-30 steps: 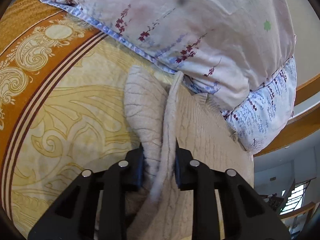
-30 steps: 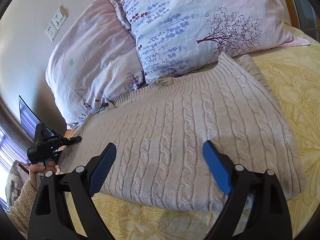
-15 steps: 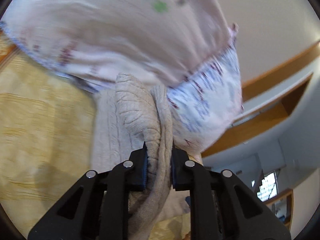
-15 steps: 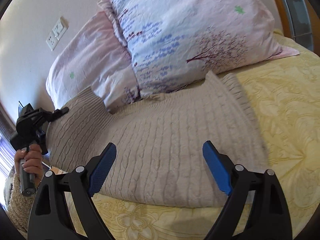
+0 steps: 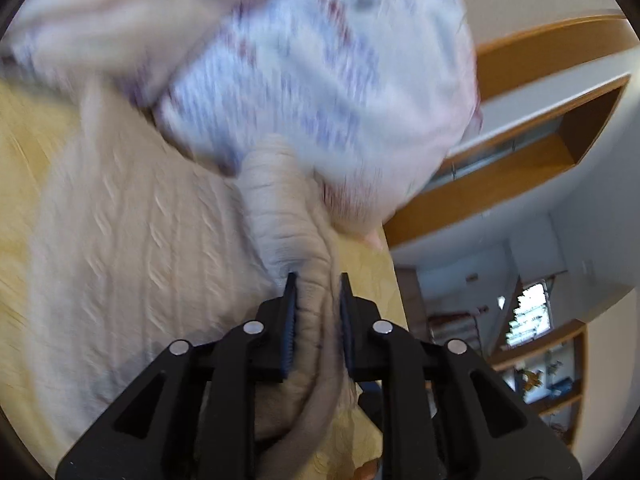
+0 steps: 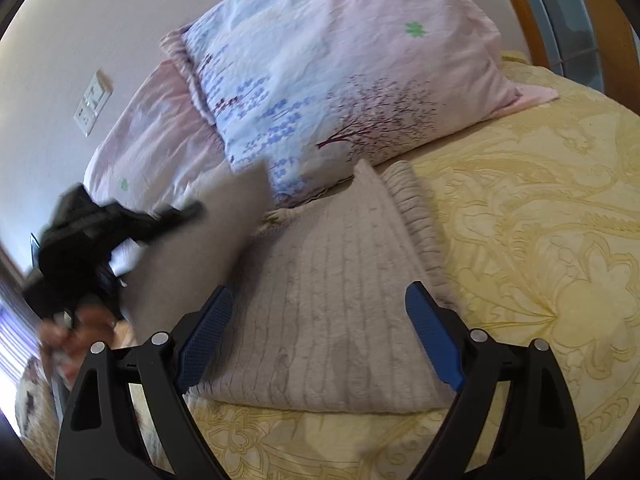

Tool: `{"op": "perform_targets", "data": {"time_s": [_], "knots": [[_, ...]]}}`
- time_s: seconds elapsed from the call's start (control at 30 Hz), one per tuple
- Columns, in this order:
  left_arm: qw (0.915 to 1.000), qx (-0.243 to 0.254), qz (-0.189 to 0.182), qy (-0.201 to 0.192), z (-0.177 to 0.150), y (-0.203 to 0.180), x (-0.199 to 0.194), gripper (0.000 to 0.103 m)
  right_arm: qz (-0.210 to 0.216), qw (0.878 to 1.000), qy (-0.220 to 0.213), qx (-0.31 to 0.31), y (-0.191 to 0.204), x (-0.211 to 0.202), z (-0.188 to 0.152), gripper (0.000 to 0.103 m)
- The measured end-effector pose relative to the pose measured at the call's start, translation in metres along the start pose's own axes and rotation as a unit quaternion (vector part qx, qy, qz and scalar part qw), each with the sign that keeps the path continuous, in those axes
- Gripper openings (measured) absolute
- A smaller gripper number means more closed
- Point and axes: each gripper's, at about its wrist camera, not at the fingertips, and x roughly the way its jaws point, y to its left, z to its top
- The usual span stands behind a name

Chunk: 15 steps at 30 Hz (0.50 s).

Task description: Fold small clothes

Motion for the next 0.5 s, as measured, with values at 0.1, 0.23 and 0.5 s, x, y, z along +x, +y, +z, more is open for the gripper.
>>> {"op": "perform_targets", "data": {"time_s": [0.1,0.23,0.5], "knots": [[0.9980,-0.003,-0.053,0.034,-0.006,-0.004,0.003,0.027,0.002,1.000,-0.003,0.001,-0.004,-0.009,0.007,0.090],[0.9978,0.048,-0.034,-0.032,-0.006,-0.011,-0.047,0.045,0.038,0.999,0.003,0.014,-0.005,-0.015,0.023,0.090],[0.9826,0.041,0.156,-0.093,-0.010,0.041,-0.099,0.064,0.101,0.981,0.155,0.064,0.004,0.044,0.039,0.085]]}}
